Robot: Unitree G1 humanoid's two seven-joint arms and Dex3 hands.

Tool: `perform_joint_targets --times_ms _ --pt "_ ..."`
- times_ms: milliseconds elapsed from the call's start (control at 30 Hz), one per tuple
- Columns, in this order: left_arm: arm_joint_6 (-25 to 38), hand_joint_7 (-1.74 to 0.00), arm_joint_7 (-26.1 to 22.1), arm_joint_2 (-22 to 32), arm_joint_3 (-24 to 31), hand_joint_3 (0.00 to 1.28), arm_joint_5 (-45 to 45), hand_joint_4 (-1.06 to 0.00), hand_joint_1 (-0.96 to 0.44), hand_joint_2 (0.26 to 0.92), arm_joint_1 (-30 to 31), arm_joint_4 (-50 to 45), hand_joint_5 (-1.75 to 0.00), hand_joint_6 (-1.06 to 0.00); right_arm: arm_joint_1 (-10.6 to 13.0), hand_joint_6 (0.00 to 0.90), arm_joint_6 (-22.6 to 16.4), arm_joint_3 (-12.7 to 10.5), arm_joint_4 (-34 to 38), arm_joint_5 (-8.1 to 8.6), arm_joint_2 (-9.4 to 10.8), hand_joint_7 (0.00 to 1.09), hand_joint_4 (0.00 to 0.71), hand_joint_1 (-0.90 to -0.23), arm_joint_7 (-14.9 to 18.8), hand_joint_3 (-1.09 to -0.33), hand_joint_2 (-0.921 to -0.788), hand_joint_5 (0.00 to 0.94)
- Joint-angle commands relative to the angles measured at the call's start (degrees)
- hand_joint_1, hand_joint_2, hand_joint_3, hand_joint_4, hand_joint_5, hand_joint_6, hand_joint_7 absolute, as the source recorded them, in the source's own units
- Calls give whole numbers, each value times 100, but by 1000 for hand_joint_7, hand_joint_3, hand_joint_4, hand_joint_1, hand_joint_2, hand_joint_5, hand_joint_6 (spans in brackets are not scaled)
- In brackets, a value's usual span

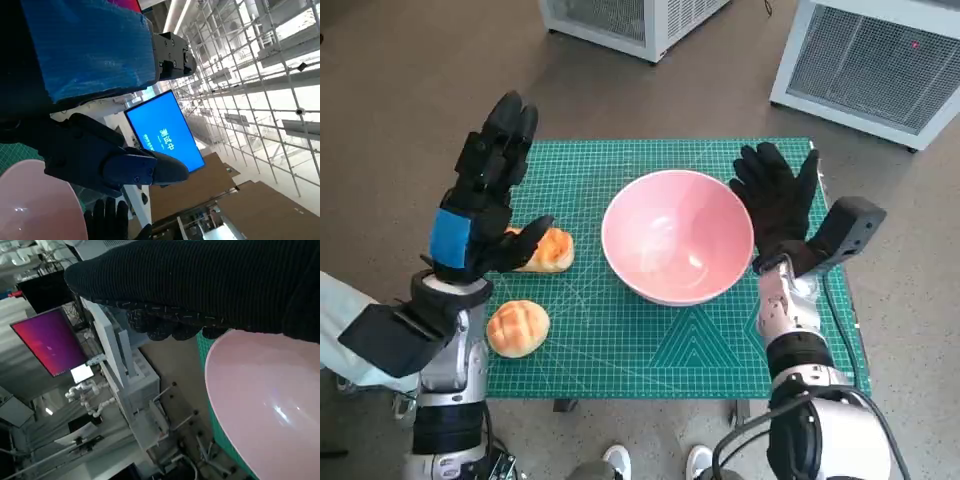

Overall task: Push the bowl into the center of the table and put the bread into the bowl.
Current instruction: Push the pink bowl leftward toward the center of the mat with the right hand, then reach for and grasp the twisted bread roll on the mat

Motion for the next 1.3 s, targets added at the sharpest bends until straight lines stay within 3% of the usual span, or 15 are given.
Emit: perform_joint_targets --times_ms 33,467,667,833,1100,1300 --pt "-35 -172 42 34 5 337 37 -110 -725 921 66 -116 0 -149 -51 239 159 83 115 -116 77 173 238 -574 -126 -847 -921 4" --pt "-27 -160 -35 2 -71 338 -11 -110 -717 921 0 -11 0 -155 -188 242 28 392 0 -448 -278 156 237 -576 -7 -871 -921 3" --pt "0 -156 -38 -42 -142 338 21 -110 -717 921 -161 76 0 -157 -233 250 -492 629 -198 -623 -444 153 223 -595 380 -850 -921 1" --pt "44 -152 -11 -94 -219 338 57 -110 -711 921 -329 168 0 -159 -150 228 -1227 867 -538 -716 -534 140 207 -623 820 -809 -921 0" --pt "148 -151 1 -174 -375 340 83 -111 -702 921 -639 260 0 -163 102 242 -2116 1129 -1405 -581 -536 153 209 -709 1510 -733 -921 3" --pt "274 -153 -81 -220 -476 342 13 -108 -703 921 -869 273 0 -158 363 245 -2295 1322 -2218 -436 -574 166 222 -722 1867 -734 -921 8"
